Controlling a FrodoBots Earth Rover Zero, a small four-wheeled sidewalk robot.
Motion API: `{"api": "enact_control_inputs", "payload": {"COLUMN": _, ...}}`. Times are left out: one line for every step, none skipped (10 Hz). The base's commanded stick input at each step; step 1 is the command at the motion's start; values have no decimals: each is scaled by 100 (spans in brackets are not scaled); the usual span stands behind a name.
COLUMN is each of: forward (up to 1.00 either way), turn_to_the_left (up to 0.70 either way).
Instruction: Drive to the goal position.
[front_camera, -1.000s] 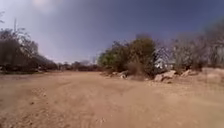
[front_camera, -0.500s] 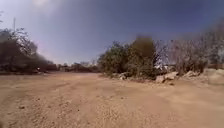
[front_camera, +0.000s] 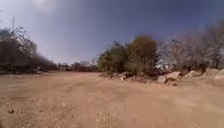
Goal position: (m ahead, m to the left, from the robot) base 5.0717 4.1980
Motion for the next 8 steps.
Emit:
{"api": "enact_control_inputs", "payload": {"forward": 50, "turn_to_the_left": 11}}
{"api": "enact_control_inputs", "payload": {"forward": 50, "turn_to_the_left": 29}}
{"api": "enact_control_inputs", "payload": {"forward": 50, "turn_to_the_left": 47}}
{"api": "enact_control_inputs", "payload": {"forward": 50, "turn_to_the_left": 50}}
{"api": "enact_control_inputs", "payload": {"forward": 50, "turn_to_the_left": 40}}
{"api": "enact_control_inputs", "payload": {"forward": 50, "turn_to_the_left": 23}}
{"api": "enact_control_inputs", "payload": {"forward": 50, "turn_to_the_left": 7}}
{"api": "enact_control_inputs", "payload": {"forward": 50, "turn_to_the_left": 0}}
